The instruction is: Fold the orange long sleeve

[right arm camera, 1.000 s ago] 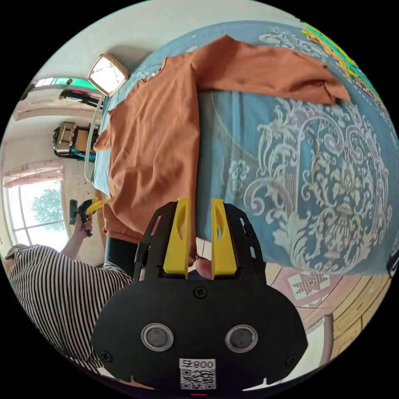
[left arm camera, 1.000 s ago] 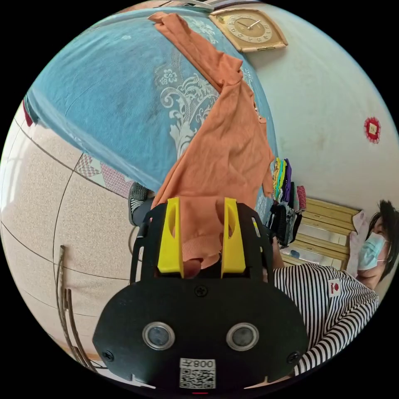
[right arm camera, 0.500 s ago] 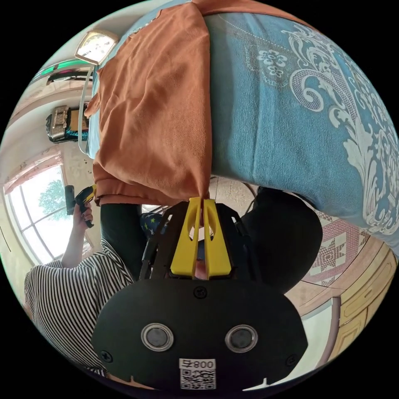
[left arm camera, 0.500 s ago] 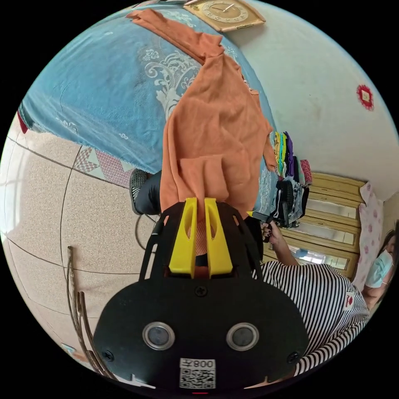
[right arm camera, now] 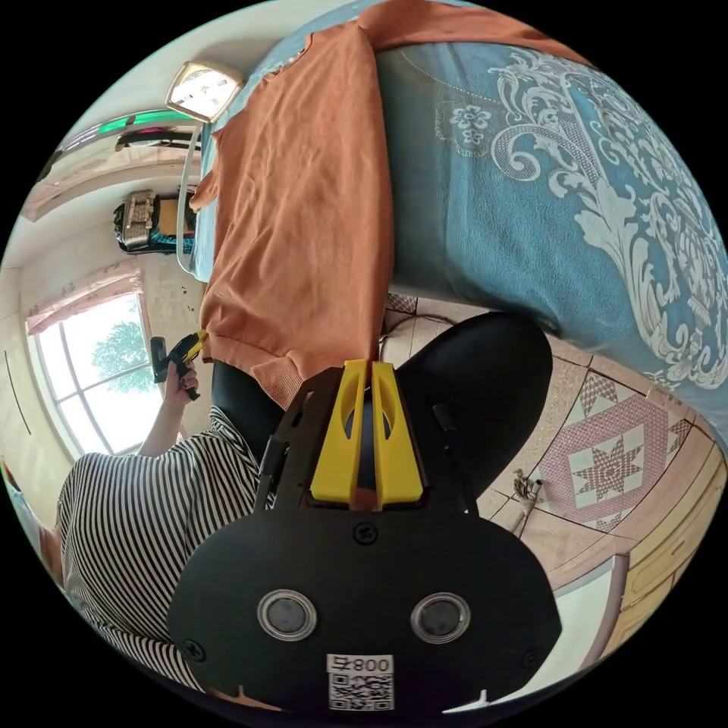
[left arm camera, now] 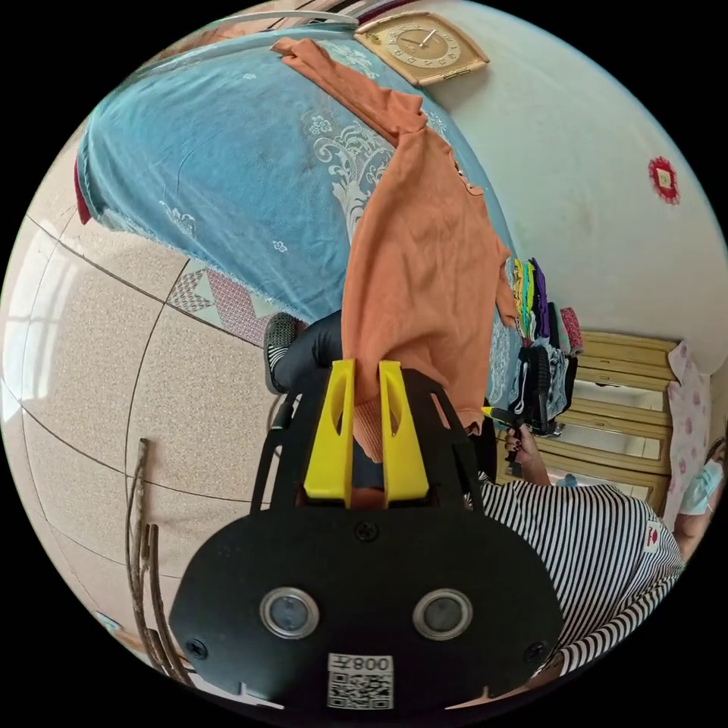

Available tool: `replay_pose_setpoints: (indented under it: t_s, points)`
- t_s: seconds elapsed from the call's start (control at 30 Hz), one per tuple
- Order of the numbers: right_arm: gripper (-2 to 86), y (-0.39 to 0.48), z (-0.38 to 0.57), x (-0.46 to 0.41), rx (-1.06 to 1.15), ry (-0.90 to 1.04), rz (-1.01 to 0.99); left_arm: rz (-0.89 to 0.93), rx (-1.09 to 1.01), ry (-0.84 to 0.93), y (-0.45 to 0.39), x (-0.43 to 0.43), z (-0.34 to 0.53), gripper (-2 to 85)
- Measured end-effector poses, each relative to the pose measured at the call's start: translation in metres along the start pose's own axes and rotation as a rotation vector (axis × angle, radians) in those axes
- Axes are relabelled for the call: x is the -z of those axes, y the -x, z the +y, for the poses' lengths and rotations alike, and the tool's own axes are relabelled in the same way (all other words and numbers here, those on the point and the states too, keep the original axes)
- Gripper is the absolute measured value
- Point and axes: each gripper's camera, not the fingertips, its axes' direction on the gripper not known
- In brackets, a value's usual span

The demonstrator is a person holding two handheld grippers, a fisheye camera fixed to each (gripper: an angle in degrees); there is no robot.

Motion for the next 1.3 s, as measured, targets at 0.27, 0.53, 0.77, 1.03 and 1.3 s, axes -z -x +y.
replay_pose_setpoints:
  t_s: [0.27, 0.53, 0.77, 1.03, 1.3]
  points:
    - [0.5, -0.061, 0.025, 0.068, -0.083, -0.321, -0.047, -0.283, -0.131, -0.099, -0.128, -0.011, -0.029, 1.5]
    - [4.1, -0.096, -0.025, 0.133, -0.128, -0.651, -0.036, -0.027, -0.592, 0.056, -0.363, -0.177, -0.149, 1.1]
    - [8.7, -0.121, -0.075, 0.162, -0.263, -0.775, 0.151, -0.015, -1.017, 0.195, -0.613, -0.360, -0.198, 4.4]
    - [9.2, -0.150, -0.087, 0.153, -0.341, -0.823, 0.073, -0.131, -1.149, 0.291, -0.768, -0.512, -0.208, 9.0]
    - [5.2, -0.149, -0.089, 0.146, -0.326, -0.860, -0.035, -0.098, -1.055, 0.412, -0.796, -0.572, -0.227, 6.2]
